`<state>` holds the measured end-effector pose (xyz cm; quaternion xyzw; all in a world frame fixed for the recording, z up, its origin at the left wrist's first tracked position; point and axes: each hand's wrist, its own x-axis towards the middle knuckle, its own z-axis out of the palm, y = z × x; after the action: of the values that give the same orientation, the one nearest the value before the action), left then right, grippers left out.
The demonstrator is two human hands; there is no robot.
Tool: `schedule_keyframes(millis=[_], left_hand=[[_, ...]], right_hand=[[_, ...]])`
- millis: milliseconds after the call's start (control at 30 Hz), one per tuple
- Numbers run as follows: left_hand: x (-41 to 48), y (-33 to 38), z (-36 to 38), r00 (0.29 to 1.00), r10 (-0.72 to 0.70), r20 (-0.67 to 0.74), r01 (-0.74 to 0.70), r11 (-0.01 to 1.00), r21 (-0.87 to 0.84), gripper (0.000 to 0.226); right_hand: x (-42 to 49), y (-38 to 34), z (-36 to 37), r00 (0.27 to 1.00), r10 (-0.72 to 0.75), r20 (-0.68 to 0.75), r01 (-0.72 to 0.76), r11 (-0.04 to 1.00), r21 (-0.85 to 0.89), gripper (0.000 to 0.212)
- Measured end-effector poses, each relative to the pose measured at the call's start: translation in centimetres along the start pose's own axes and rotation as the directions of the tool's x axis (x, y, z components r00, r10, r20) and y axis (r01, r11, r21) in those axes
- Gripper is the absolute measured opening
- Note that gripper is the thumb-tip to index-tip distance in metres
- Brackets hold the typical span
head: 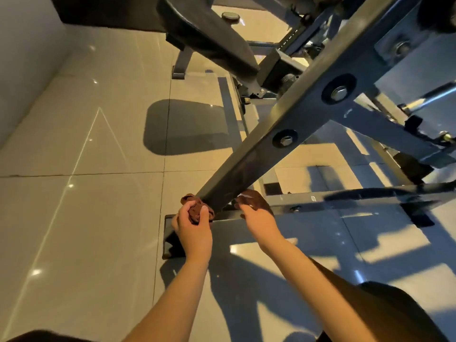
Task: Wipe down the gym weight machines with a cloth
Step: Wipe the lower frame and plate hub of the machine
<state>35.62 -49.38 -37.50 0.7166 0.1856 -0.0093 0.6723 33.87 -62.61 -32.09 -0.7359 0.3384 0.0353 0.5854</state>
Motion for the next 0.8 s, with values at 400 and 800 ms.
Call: schedule_keyframes(millis=[400, 800], left_hand=[[-5.2, -0.7, 8.4, 0.914, 0.404, -0.049, -0.394, 0.909, 0.136, 0.043], [-4.8, -3.6, 9.1, 0.966, 0.168, -0.198, -0.157, 0.985, 0.068, 0.039]], right_hand=[[4.2, 4.4, -2.8, 0.854, -0.495, 0.161, 0.474, 0.867, 0.152, 0.049], [5.5, 6.4, -3.3, 0.819, -0.429, 0.380, 0.440, 0.896, 0.063, 0.017]])
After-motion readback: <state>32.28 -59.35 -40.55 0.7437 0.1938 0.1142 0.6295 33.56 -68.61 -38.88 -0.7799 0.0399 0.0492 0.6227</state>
